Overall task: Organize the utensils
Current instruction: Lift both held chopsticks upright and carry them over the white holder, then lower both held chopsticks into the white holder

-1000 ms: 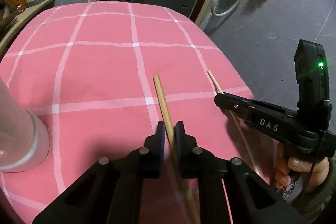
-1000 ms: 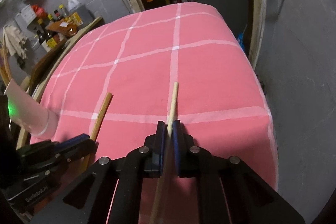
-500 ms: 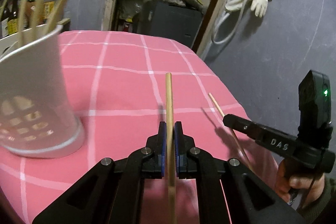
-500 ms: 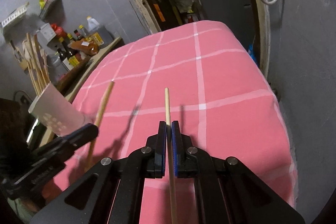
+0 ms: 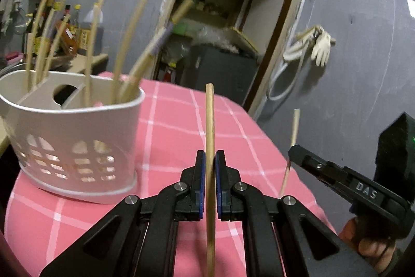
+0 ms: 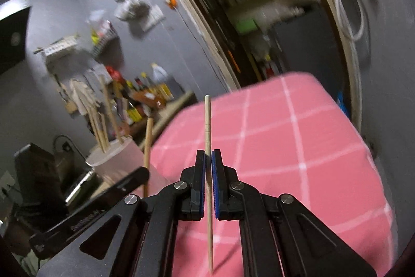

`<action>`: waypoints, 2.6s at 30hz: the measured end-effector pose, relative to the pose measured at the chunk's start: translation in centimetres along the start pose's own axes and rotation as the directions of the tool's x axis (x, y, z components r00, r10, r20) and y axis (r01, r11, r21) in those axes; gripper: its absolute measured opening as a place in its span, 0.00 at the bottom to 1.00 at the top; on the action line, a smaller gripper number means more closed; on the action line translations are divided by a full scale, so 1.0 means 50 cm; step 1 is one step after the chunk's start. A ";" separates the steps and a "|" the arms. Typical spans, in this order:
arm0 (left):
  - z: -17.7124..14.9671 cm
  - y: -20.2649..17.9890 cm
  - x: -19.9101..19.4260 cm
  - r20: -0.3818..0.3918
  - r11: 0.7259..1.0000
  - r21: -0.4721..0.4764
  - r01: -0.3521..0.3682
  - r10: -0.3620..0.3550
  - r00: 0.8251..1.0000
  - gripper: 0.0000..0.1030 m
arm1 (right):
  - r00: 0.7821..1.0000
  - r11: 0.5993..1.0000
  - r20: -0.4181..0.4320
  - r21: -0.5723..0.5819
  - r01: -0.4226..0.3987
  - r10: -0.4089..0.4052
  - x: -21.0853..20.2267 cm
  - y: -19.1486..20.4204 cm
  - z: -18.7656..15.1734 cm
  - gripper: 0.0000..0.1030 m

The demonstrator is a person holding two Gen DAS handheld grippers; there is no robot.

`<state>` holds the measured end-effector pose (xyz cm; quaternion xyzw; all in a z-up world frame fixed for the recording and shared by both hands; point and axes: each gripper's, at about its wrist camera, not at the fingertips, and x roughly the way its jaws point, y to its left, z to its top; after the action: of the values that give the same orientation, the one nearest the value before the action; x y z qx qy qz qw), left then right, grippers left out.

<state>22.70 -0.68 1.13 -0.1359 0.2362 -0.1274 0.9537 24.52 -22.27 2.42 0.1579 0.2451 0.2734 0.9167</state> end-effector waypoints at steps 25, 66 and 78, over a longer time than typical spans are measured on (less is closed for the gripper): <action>0.023 0.028 -0.101 0.208 1.000 0.003 0.007 -0.007 0.978 0.04 | 0.986 0.993 0.156 -0.108 -0.040 0.056 -0.051 0.083 0.009 0.03; 0.253 0.231 -0.318 0.418 0.951 -0.045 -0.307 0.297 0.858 0.04 | 0.951 0.934 0.196 -0.312 -0.171 0.240 0.059 0.306 0.121 0.03; 0.225 0.284 -0.220 0.302 0.944 -0.022 -0.330 0.321 0.898 0.04 | 0.985 0.946 0.069 -0.294 -0.133 0.160 0.160 0.290 0.083 0.03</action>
<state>21.27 18.15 10.74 -0.0980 0.1056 0.0524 0.9882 26.46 -6.69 9.08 0.0528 0.1479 0.3661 0.9172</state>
